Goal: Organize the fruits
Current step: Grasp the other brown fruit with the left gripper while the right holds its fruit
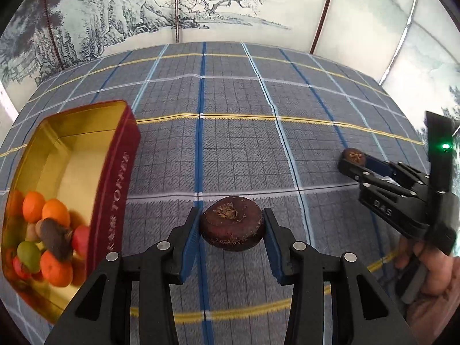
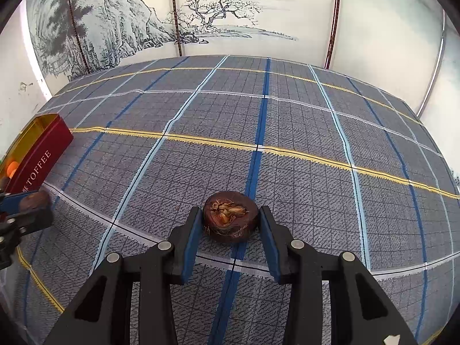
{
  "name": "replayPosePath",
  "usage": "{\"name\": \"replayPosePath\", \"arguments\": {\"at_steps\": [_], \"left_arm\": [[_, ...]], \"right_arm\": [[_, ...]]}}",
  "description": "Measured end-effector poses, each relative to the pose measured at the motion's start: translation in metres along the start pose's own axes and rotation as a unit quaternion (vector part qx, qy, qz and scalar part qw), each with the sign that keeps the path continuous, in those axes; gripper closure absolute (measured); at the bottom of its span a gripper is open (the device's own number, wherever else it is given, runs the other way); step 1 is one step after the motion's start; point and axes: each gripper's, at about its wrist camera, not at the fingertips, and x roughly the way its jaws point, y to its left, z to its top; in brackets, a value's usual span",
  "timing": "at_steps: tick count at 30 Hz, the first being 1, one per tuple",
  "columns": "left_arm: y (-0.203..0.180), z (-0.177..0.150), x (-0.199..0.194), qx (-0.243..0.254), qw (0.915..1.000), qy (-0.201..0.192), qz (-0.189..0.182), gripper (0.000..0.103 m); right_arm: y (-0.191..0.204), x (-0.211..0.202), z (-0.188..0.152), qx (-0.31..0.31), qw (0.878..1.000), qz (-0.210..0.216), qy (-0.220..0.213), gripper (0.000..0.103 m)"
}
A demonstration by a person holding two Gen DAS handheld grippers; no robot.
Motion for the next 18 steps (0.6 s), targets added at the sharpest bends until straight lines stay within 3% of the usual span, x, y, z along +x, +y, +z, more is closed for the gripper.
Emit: {"name": "replayPosePath", "arguments": {"at_steps": [10,18], "left_arm": [[0.012,-0.004,-0.05,-0.014,0.9993,-0.033,-0.016,0.06],[0.036,0.001,-0.082,-0.021,0.9977,-0.064,0.003,0.06]], "right_arm": [[0.001,0.0,0.0,-0.001,1.0,-0.002,0.0,0.065],[0.001,0.0,0.0,-0.002,1.0,-0.002,0.0,0.065]]}}
